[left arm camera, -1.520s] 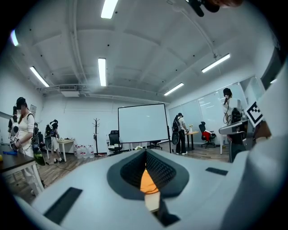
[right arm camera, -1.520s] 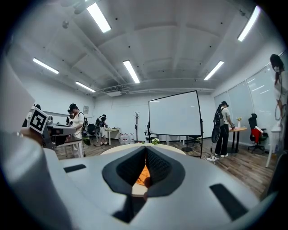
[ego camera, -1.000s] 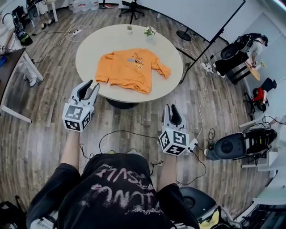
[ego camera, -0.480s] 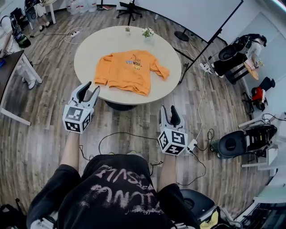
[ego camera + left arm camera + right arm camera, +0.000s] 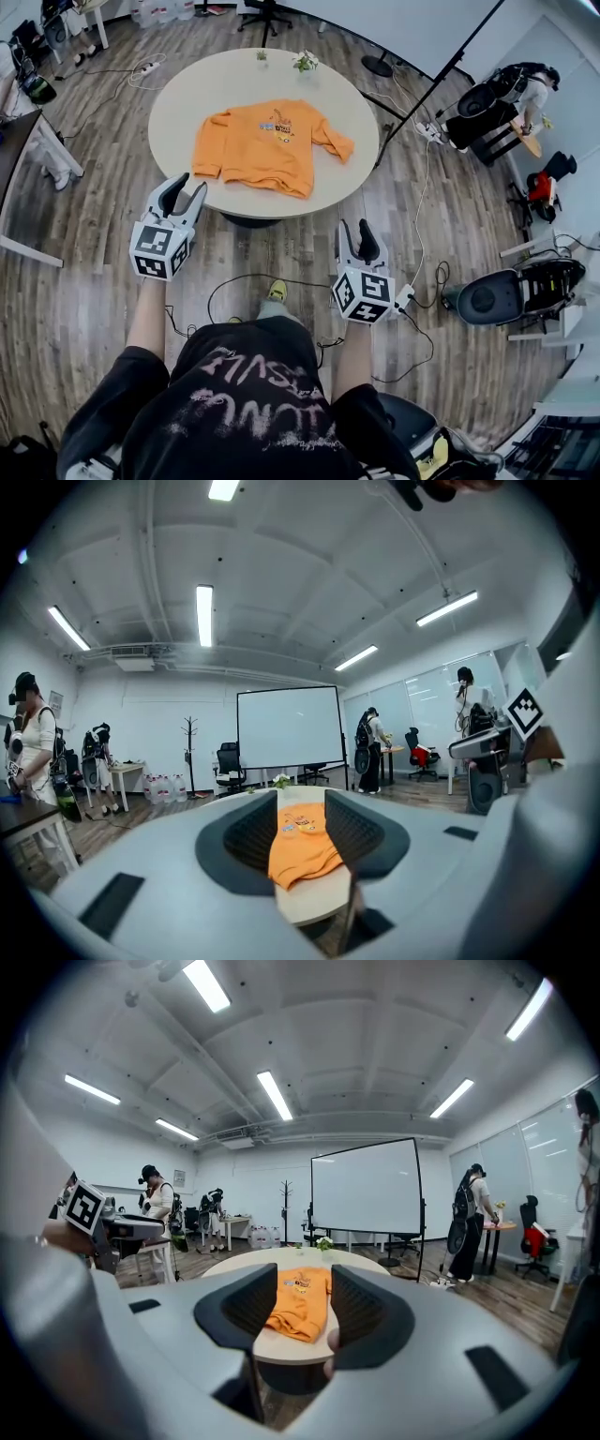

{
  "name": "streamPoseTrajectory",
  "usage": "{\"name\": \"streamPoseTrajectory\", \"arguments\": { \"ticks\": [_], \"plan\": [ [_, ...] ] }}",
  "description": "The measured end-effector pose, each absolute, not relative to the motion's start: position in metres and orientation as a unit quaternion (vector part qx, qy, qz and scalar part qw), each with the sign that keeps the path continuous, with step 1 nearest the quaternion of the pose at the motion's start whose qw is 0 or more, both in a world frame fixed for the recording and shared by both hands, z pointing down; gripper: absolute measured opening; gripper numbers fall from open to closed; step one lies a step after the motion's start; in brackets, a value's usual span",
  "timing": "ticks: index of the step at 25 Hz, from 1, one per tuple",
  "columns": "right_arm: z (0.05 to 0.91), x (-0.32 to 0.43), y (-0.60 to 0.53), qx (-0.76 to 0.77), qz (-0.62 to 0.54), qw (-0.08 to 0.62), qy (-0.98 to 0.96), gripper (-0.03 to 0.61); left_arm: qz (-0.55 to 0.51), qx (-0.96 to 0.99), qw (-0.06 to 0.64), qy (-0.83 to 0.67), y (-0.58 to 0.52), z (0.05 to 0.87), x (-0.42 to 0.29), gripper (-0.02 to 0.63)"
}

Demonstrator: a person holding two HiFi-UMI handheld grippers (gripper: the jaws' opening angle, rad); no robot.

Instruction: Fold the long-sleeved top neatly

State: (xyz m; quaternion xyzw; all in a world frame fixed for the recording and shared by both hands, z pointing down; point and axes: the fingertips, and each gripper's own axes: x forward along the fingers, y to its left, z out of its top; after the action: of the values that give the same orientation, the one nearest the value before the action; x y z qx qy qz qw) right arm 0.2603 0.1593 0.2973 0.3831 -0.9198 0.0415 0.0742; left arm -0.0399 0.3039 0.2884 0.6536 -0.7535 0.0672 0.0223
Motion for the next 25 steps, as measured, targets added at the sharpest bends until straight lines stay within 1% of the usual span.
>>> {"name": "streamPoseTrajectory", "arguments": {
  "ticks": [11, 18, 25],
  "plan": [
    [0.313, 0.228, 0.100, 0.383, 0.052, 0.089, -0.918, 0.186, 0.083, 0.648, 0.038, -0.757, 0.252, 0.306, -0.077, 0.155],
    [0.329, 0.199, 0.032, 0.371, 0.066, 0.099, -0.921, 0.186, 0.095, 0.640, 0.050, -0.761, 0.192, 0.319, -0.106, 0.155],
    [0.350, 0.160, -0.050, 0.344, 0.082, 0.122, -0.927, 0.186, 0.114, 0.622, 0.079, -0.771, 0.124, 0.339, -0.137, 0.155]
  ]
}}
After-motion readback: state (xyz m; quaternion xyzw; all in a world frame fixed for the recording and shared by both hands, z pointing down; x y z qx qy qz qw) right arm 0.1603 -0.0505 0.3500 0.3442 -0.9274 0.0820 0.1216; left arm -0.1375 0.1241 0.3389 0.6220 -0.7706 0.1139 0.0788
